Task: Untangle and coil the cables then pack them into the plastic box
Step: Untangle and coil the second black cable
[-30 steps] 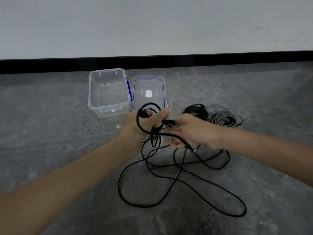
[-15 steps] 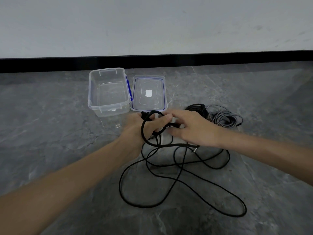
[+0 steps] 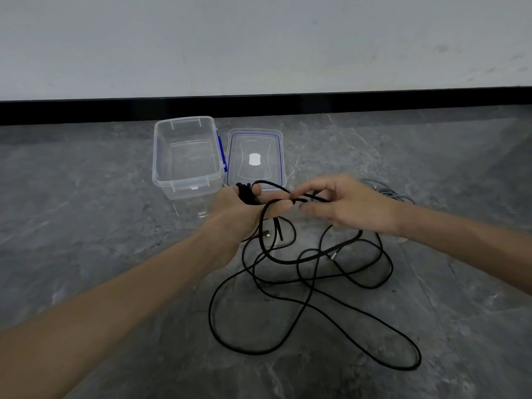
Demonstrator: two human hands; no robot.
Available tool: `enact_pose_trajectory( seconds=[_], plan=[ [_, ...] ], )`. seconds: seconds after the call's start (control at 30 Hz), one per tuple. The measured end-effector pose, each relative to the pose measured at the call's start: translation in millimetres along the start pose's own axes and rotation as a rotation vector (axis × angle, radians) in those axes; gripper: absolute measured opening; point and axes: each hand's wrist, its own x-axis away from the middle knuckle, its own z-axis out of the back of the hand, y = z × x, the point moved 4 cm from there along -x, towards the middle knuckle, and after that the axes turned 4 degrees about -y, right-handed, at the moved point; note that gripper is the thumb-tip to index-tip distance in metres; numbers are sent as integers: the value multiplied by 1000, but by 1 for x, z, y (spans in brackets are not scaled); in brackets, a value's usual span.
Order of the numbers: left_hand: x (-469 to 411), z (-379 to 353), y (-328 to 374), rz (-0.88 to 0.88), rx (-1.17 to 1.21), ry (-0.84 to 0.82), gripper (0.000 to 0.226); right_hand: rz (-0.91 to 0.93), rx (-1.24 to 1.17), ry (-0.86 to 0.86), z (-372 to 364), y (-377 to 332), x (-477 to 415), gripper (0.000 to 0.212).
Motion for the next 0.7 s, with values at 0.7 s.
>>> enact_pose_trajectory(
  seconds=[0.7],
  plan=[
    [-6,26,-25,96,-86,213,36,245,-749,289,34,-24,14,17]
  ],
)
